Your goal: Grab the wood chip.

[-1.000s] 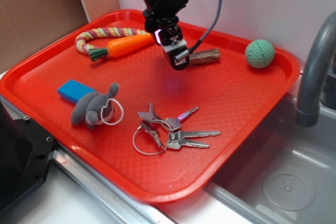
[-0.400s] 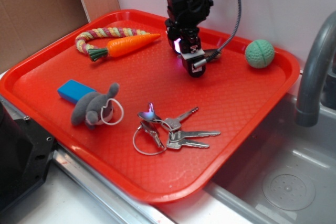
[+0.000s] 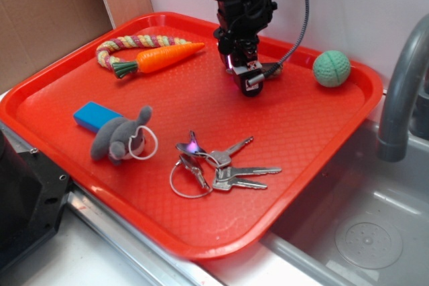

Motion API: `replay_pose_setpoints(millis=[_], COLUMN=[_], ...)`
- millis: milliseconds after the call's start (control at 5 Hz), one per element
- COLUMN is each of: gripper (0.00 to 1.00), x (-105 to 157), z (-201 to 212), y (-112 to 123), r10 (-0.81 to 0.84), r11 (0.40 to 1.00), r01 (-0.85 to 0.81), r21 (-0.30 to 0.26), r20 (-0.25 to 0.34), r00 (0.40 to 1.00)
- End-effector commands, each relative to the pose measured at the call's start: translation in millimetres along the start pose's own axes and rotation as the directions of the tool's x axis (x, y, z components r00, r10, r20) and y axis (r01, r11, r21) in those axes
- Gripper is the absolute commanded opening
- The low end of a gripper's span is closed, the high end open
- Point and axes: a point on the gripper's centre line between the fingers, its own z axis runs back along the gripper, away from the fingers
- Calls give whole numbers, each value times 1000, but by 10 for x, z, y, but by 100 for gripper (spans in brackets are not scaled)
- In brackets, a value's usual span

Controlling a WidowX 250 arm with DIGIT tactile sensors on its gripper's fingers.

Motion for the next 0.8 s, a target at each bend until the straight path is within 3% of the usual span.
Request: replay_pose_setpoints(millis=[0,200,400,600], gripper=[0,0,0,0], x=[-173,-430,-623,-755], z=[896,1407,1800,2004], y=[-261,-490,-642,-672], r10=[126,272,442,507], r11=[989,961,897,862], r01=[-132,-274,-441,-504], r21=[73,24,-14,-55], r20=[82,56,5,61], r00=[989,961,897,860])
